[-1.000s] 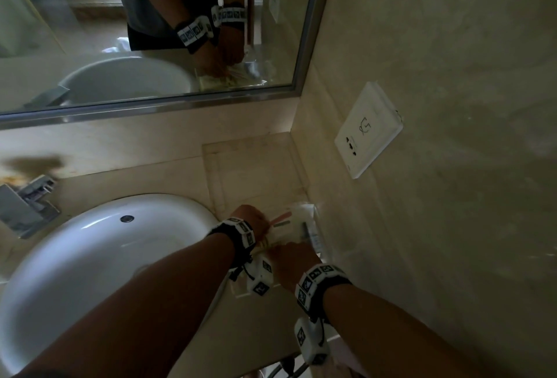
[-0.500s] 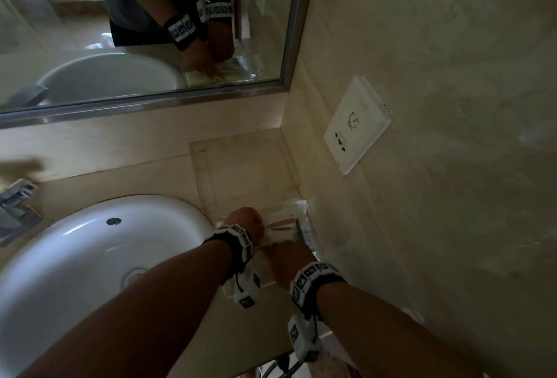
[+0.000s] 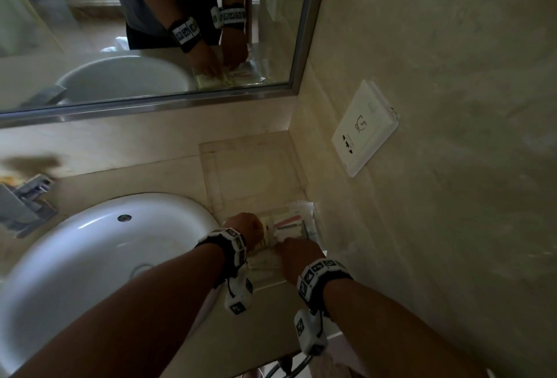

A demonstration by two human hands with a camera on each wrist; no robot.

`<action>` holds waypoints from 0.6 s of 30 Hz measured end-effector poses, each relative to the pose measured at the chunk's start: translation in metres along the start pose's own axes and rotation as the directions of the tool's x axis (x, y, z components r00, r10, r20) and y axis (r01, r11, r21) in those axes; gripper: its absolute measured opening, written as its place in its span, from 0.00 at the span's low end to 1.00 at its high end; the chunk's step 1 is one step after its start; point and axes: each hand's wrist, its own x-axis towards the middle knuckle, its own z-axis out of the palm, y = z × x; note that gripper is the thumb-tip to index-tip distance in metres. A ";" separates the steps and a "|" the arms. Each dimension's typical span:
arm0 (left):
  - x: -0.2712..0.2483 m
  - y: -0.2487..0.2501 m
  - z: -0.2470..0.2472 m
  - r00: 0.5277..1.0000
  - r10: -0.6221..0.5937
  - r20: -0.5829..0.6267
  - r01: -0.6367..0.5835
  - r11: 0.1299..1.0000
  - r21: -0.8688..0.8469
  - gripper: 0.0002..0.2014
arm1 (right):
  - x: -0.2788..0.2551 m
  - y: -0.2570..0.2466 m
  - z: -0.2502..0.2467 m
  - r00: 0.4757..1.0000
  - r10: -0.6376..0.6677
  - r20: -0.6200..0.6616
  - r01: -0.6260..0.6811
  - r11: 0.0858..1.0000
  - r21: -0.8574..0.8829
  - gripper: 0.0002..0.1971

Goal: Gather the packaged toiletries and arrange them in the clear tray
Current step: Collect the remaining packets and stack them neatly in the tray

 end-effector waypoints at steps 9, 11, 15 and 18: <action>-0.020 0.003 0.005 0.993 0.062 0.098 -0.082 0.972 0.219 0.16 | 0.000 0.000 -0.004 1.000 0.012 -0.010 -0.012 0.999 0.031 0.22; -0.026 0.003 0.006 0.993 0.031 0.111 -0.053 0.979 0.196 0.18 | -0.001 -0.002 -0.004 1.000 -0.002 -0.018 0.003 1.000 0.024 0.20; -0.031 -0.003 0.010 0.986 -0.053 0.160 0.031 0.990 0.135 0.20 | 0.000 -0.003 0.002 0.999 0.004 -0.052 -0.002 0.999 0.040 0.22; -0.035 -0.008 0.013 0.967 -0.150 0.205 0.155 0.988 -0.007 0.15 | 0.001 -0.003 0.008 0.999 0.005 -0.042 -0.001 0.994 0.107 0.23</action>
